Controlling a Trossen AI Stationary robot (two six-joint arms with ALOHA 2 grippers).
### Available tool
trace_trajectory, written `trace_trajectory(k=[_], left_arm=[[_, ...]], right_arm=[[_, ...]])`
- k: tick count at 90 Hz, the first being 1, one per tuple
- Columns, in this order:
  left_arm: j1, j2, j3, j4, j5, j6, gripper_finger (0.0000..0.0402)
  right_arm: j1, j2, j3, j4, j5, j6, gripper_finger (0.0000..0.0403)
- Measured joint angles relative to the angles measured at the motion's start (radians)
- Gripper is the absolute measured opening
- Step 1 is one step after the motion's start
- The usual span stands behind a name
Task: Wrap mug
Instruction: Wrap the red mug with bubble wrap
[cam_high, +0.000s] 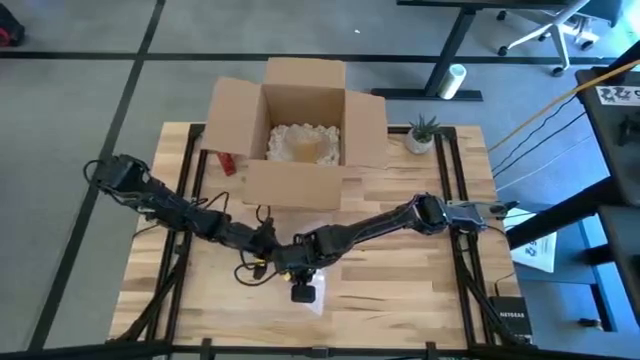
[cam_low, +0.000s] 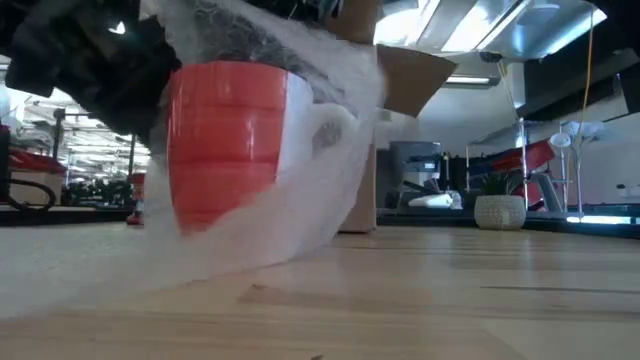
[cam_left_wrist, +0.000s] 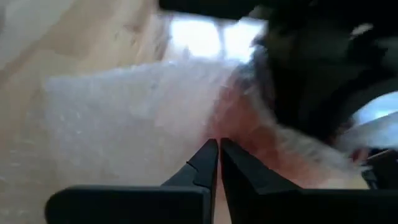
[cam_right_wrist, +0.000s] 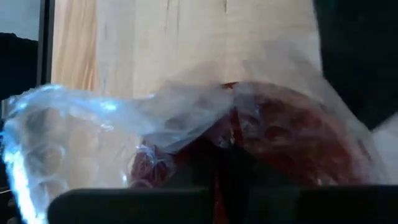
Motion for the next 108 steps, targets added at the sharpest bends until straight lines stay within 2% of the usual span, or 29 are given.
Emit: trace_trajectory(k=[33,56,68,87,108], left_arm=[[-0.018,0.0,0.0,0.201,0.016,0.072,0.0],[-0.036,0.0,0.0,0.209,0.016,0.054,0.0],[-0.046,0.0,0.0,0.211,0.016,0.054,0.0],[-0.05,0.0,0.0,0.211,0.017,0.049,0.0],[-0.05,0.0,0.0,0.211,0.017,0.026,0.0]], right_arm=[[0.0,0.0,0.0,0.0,0.008,-0.001,0.0],[0.0,-0.003,0.003,-0.011,0.007,0.002,0.0],[0.001,-0.007,0.071,-0.087,0.001,0.016,0.0],[0.023,-0.01,0.211,-0.187,0.121,0.0,0.0],[0.032,-0.011,0.22,-0.187,0.265,-0.007,0.0]])
